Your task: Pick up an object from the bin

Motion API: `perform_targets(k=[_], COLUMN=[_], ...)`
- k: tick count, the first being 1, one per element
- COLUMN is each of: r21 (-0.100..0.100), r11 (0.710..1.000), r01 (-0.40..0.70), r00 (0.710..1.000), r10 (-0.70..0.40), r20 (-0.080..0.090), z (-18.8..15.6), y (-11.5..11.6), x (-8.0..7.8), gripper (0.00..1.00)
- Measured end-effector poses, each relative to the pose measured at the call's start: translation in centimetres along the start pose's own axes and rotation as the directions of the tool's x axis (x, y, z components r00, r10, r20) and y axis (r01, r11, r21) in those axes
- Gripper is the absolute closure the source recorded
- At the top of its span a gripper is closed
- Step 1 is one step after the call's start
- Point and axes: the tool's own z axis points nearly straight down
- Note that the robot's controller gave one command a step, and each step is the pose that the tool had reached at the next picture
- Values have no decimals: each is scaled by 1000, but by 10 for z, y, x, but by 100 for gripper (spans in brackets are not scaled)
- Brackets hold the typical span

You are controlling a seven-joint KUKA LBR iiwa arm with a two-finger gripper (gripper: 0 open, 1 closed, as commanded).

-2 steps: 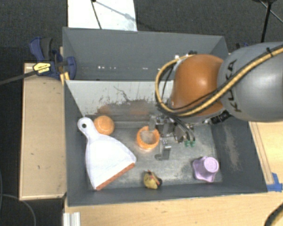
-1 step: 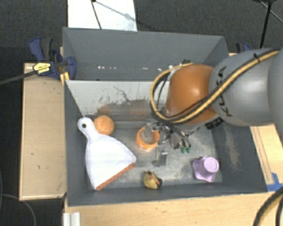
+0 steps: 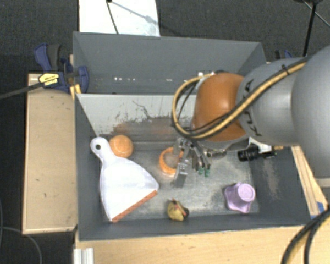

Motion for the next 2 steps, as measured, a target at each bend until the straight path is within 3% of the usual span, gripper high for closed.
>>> perform_targets(k=[1,2], r21=[0,-1], r11=[991,999], r01=[-133,50], r00=[991,999], r10=[133,-50], r20=[-1,3], z=[-3,38], y=[-9,40], x=[-13,-19], gripper=[0,100])
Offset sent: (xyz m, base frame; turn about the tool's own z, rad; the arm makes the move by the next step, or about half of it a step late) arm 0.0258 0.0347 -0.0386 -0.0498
